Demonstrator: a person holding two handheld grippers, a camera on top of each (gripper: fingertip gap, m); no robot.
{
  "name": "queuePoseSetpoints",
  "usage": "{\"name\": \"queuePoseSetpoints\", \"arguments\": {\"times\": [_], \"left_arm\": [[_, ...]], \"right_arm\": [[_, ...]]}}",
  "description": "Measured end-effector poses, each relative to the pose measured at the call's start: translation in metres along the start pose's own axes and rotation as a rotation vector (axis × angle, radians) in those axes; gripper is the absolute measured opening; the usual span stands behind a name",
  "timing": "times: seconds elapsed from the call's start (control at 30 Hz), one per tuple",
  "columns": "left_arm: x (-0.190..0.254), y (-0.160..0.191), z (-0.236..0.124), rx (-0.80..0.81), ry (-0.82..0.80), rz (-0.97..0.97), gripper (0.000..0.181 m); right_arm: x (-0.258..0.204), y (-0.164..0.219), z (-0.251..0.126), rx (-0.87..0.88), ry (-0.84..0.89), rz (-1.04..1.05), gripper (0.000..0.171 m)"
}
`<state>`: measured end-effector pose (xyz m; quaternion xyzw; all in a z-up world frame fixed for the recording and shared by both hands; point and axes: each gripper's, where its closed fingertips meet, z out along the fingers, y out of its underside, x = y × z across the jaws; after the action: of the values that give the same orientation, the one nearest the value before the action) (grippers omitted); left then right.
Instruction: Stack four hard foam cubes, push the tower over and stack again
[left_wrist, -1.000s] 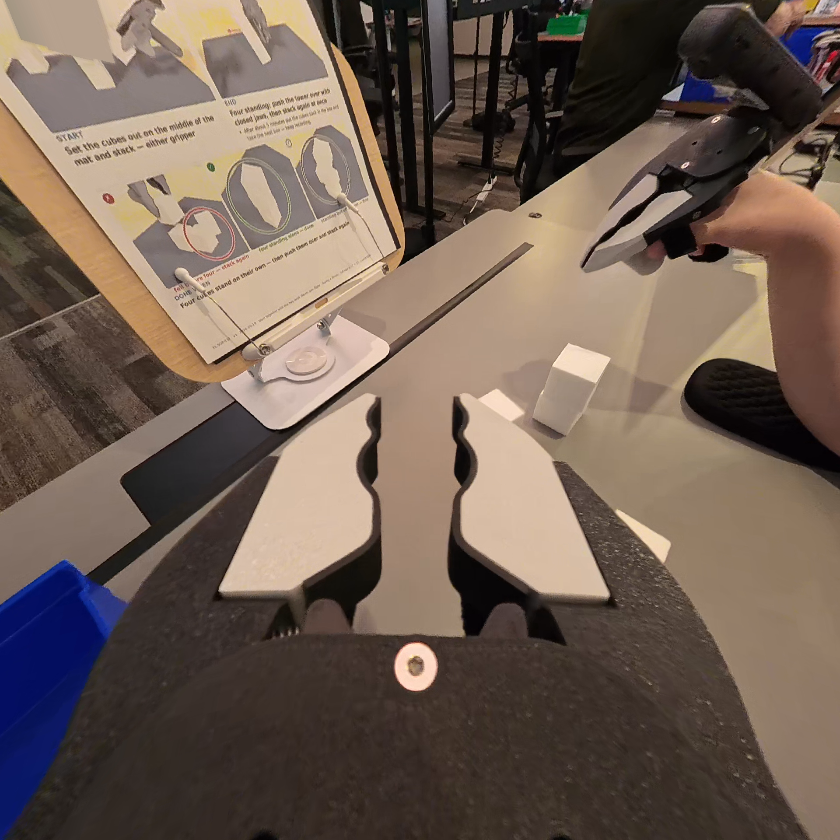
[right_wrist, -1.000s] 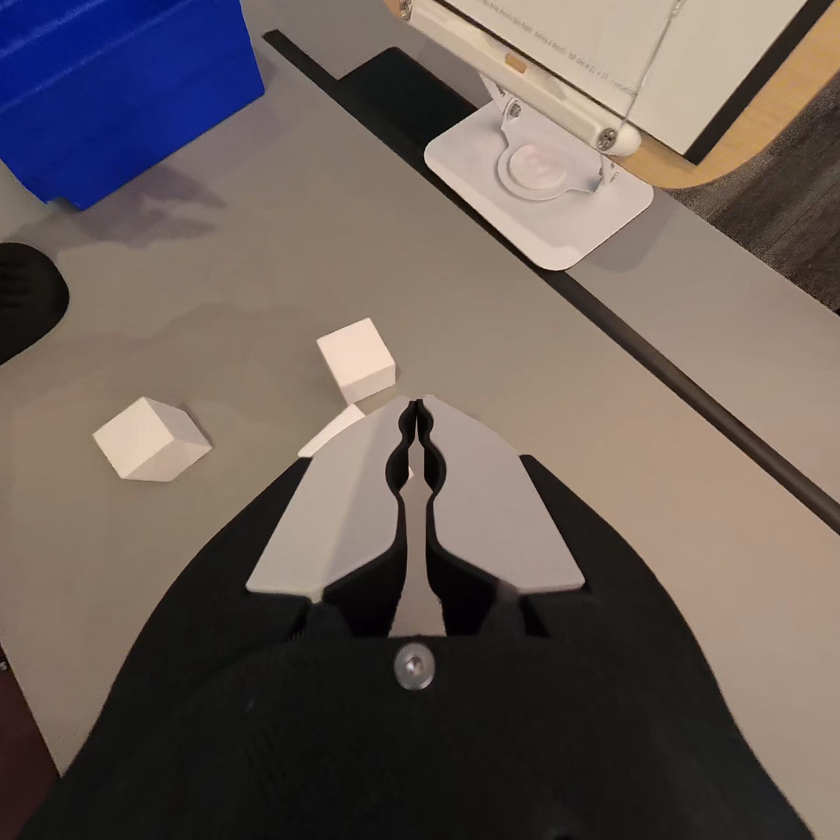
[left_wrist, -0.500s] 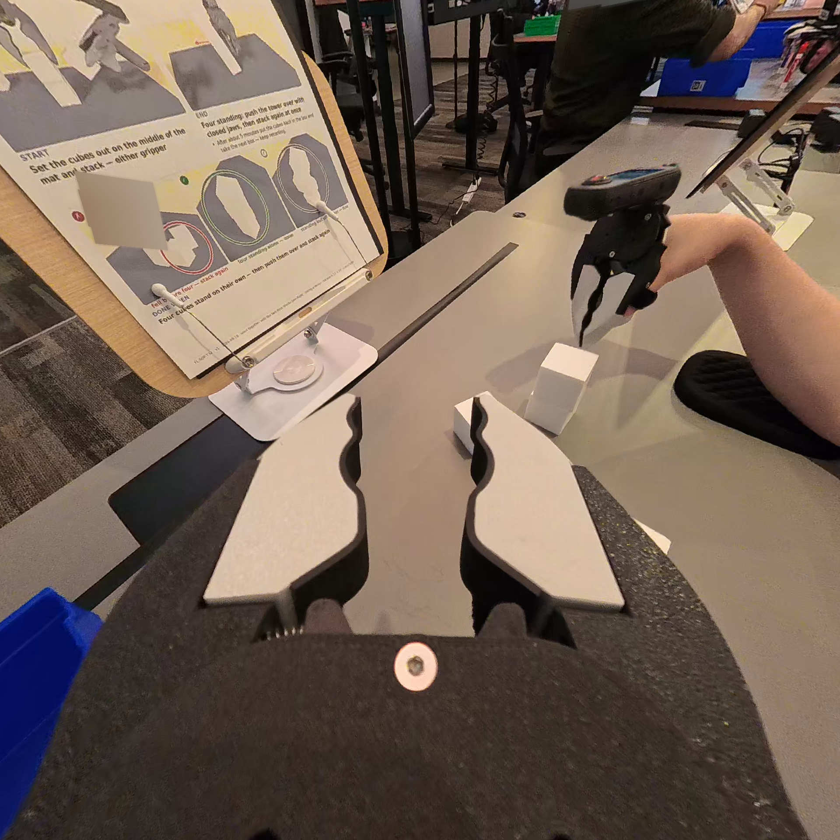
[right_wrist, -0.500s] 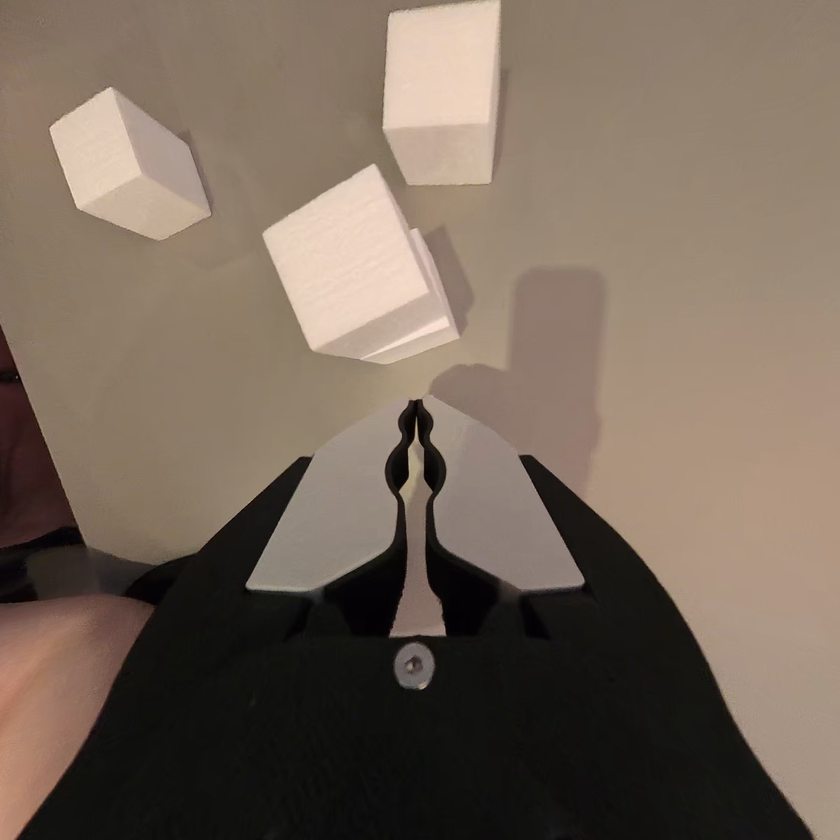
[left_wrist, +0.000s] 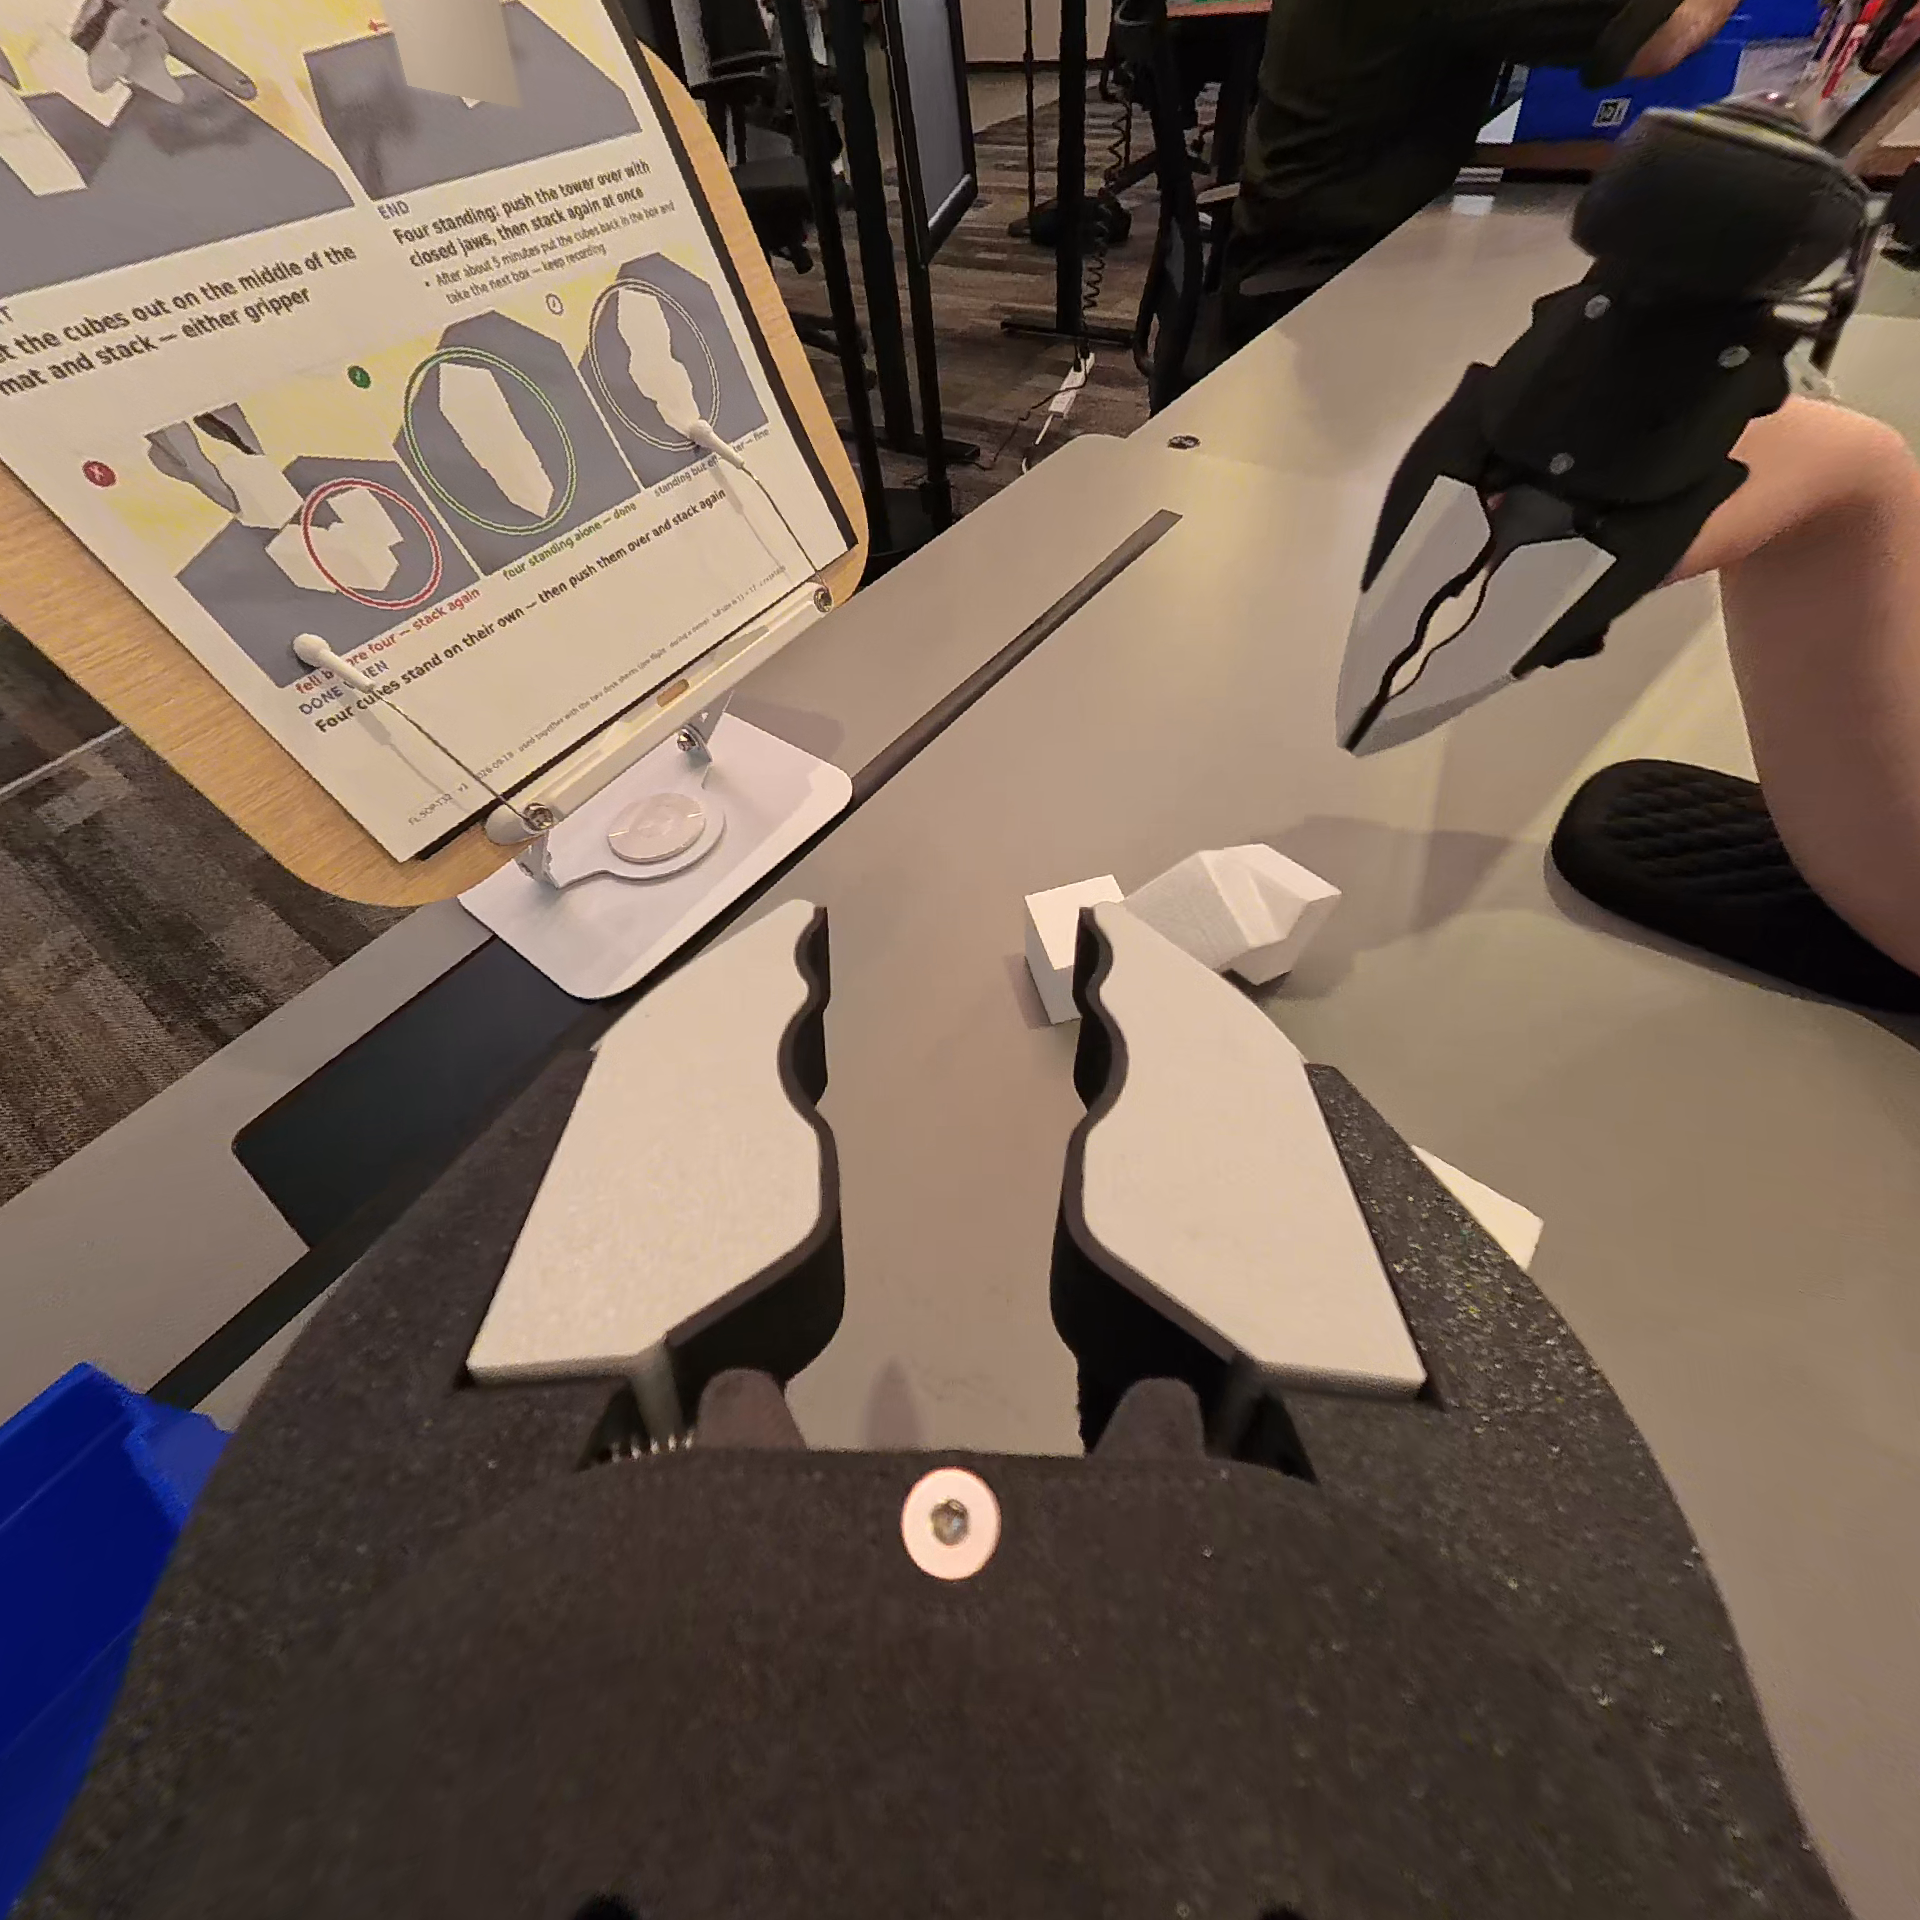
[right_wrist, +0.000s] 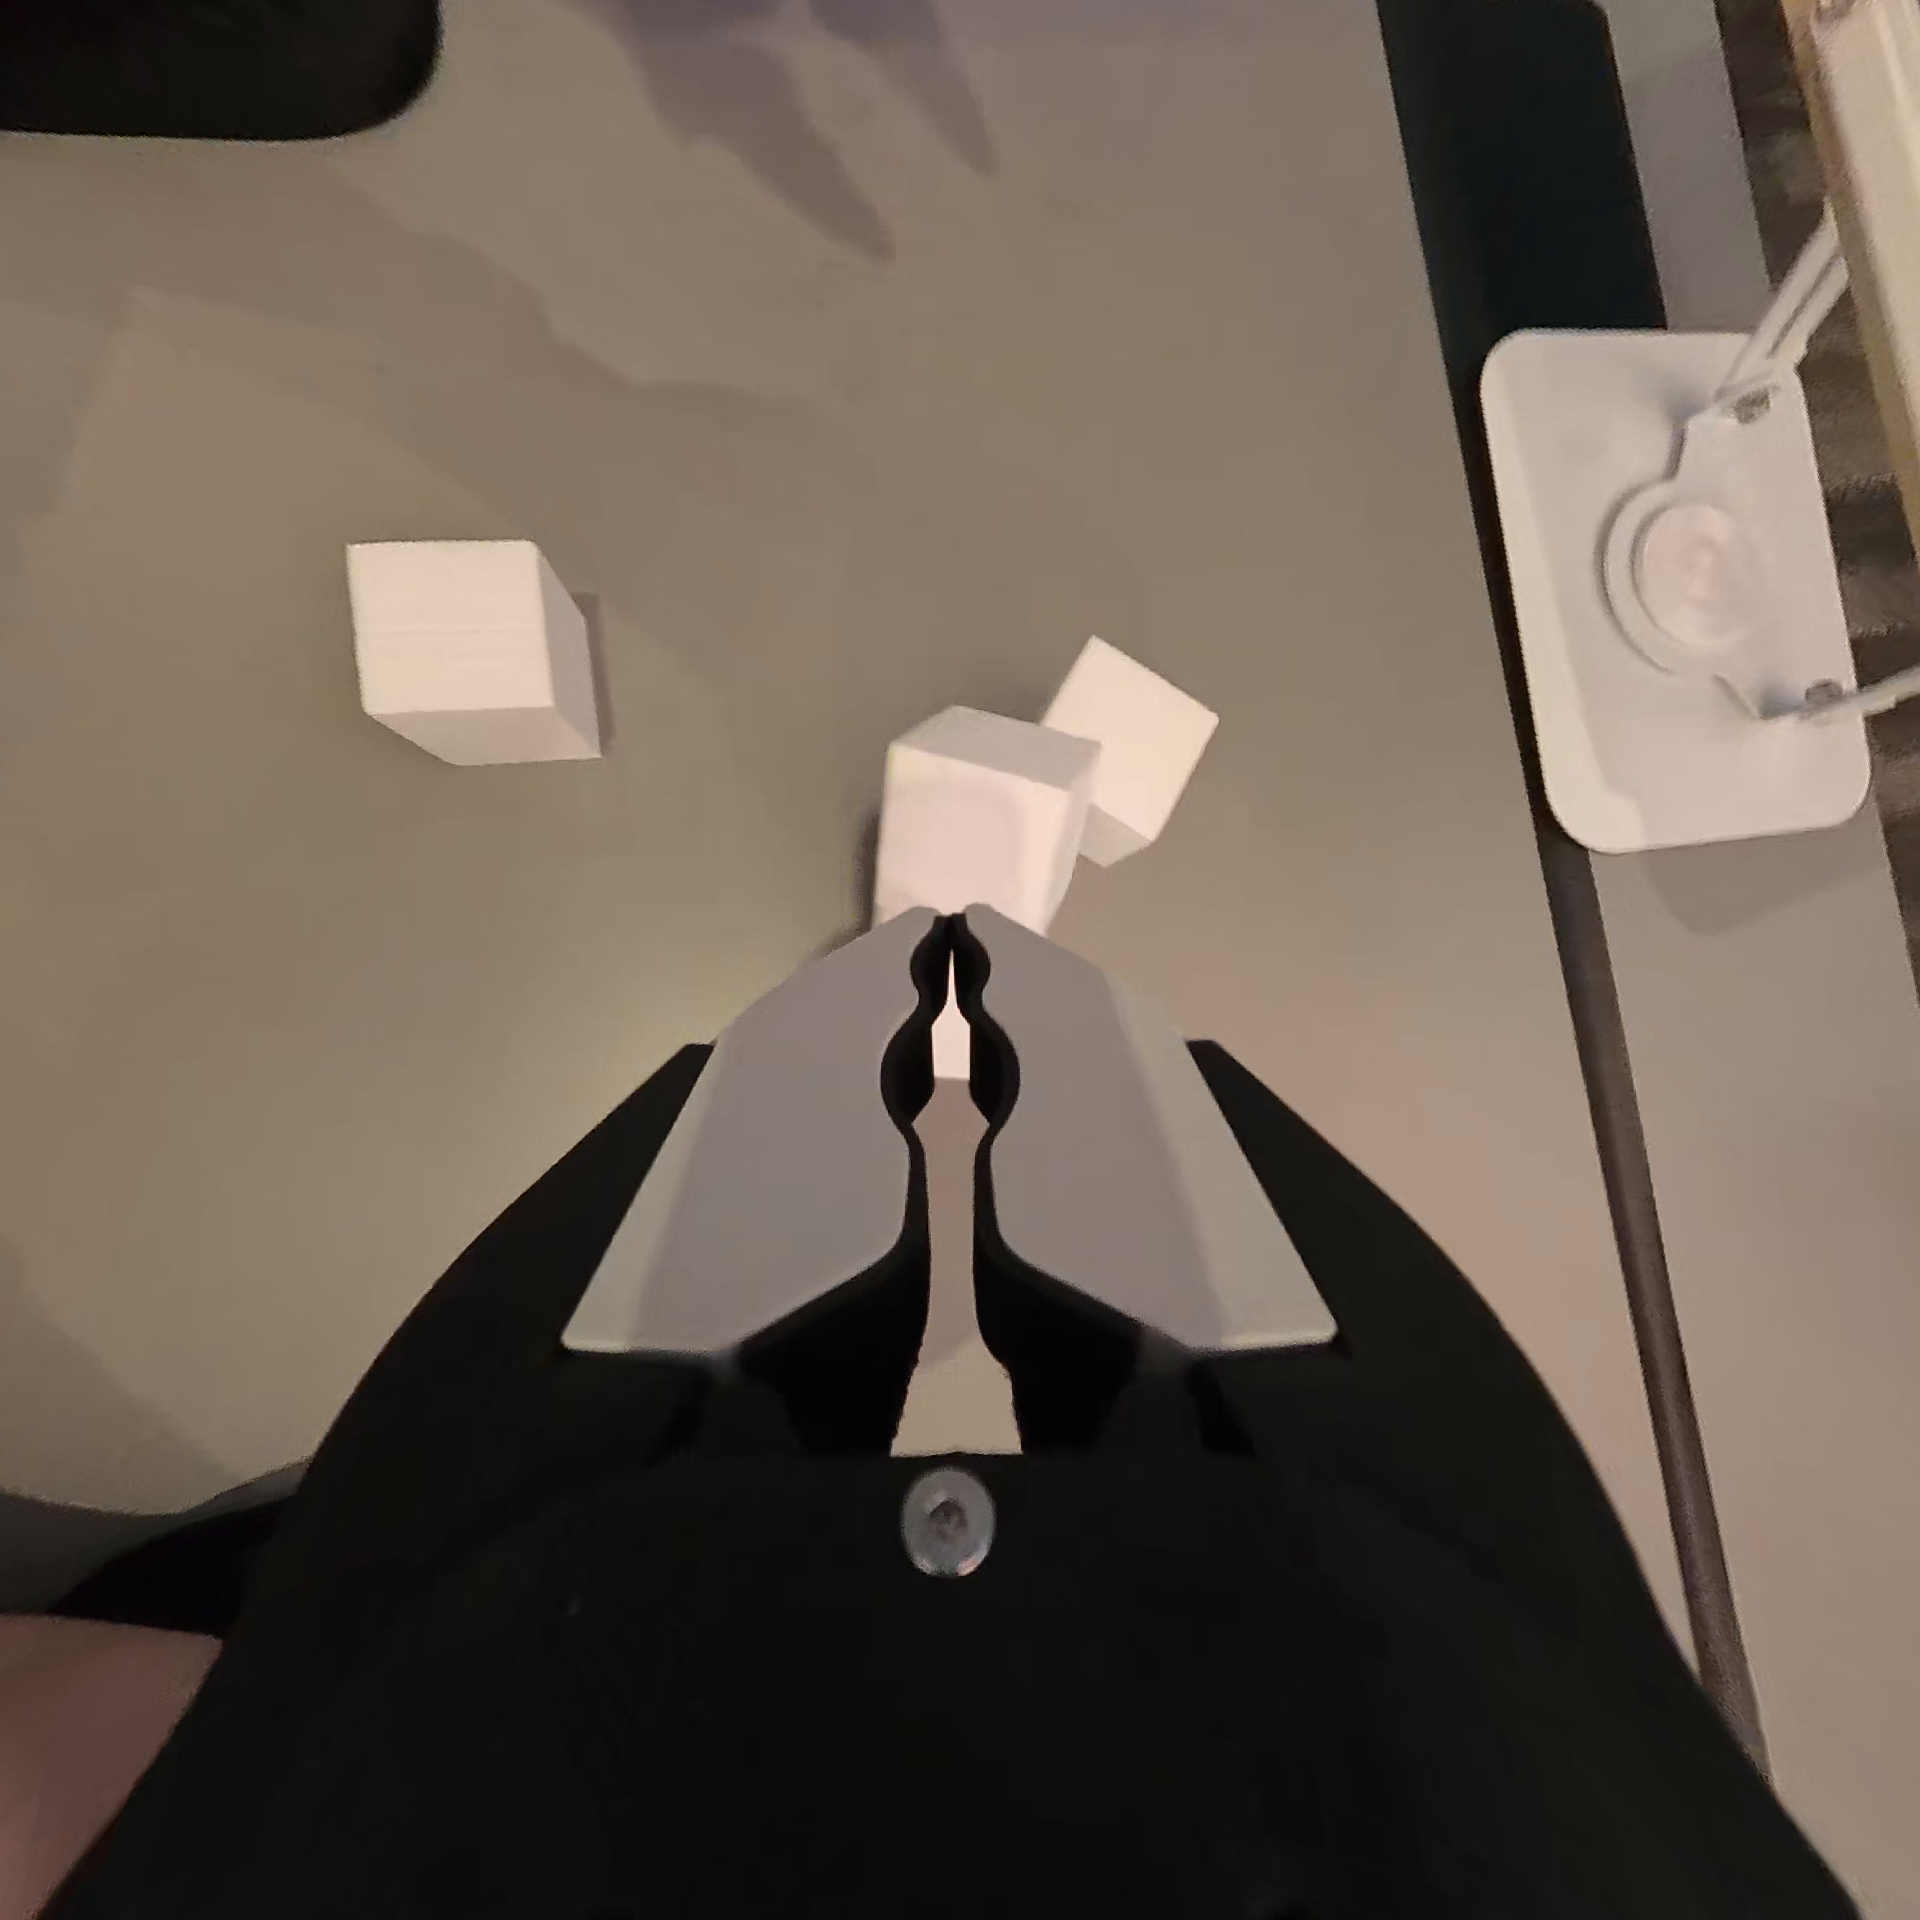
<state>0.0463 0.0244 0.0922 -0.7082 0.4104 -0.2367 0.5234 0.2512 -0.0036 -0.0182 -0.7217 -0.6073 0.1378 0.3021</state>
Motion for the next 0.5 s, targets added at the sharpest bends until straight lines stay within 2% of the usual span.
{"name": "queuePoseSetpoints", "arguments": {"times": [0.23,0.5], "left_arm": [[0.002,0.007,0.009,-0.051,-0.009,0.032,0.045],[0.013,0.006,0.015,-0.035,0.063,0.026,0.047]], "right_arm": [[0.024,0.041,0.025,-0.134,0.003,0.089,0.001],[0.034,0.044,0.011,-0.104,0.045,0.104,0.001]]}}
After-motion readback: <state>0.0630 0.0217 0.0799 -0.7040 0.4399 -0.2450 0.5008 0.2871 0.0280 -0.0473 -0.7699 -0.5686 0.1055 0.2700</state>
